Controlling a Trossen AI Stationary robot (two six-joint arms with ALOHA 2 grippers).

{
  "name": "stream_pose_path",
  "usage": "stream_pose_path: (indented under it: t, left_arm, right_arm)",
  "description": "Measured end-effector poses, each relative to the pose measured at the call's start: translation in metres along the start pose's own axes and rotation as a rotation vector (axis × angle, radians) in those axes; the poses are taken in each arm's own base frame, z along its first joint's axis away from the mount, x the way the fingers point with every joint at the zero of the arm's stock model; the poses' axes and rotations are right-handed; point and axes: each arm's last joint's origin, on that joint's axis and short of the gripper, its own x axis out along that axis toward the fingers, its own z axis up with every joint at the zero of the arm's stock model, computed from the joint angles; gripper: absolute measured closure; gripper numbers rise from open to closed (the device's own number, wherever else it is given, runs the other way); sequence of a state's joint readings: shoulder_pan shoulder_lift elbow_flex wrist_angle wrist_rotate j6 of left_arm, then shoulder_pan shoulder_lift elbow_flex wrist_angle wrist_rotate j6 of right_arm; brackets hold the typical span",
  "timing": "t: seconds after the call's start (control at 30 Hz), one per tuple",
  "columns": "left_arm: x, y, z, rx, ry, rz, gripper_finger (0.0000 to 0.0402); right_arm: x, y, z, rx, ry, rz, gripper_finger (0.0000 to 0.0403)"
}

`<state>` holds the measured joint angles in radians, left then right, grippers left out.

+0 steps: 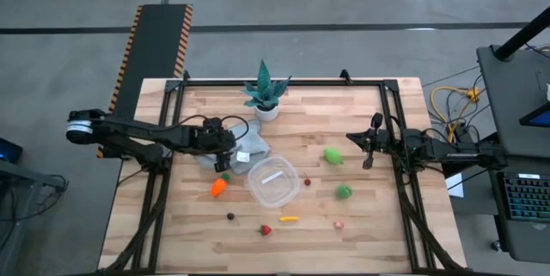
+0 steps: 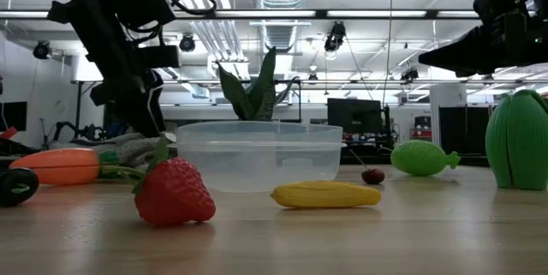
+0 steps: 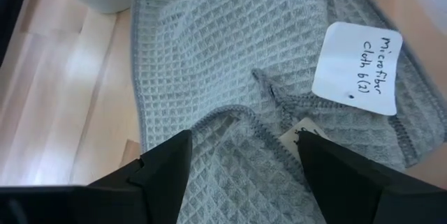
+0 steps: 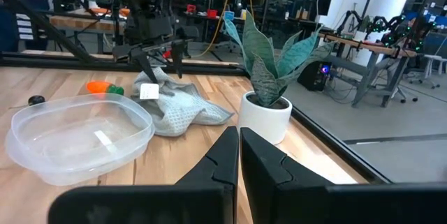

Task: Pick and placing Produce into tupperware
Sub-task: Move the gray microfiber cloth to the top left of the table

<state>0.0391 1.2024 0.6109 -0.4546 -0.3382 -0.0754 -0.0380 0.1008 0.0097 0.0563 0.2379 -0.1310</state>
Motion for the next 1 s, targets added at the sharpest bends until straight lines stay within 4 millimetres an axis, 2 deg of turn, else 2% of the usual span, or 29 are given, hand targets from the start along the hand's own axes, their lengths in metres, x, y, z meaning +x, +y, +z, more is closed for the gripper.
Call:
stream_pose_path:
  t: [0.2,0.47,0.67,1.0]
  left_arm:
    - [0.003,-0.002,-0.001,0.003,0.026,-0.023,0.0195]
    - [0.009,-0.004,-0.003,0.021,0.056,-0.032,0.0303]
    - [0.004,-0.004,-0.001,0.013,0.040,-0.088,0.0388]
    - [-0.030,0.005,0.024,-0.013,-0.111,-0.143,0.0399]
  right_arm:
    - [0.000,0.000,0.000,0.000,-0.001,0.000,0.0394]
    - [0.000,0.000,0.000,0.000,-0.001,0.000,0.0394]
    - [0.000,0.000,0.000,-0.001,-0.001,0.000,0.0394]
    - [0.000,0.000,0.000,-0.001,-0.001,0.000,0.0394]
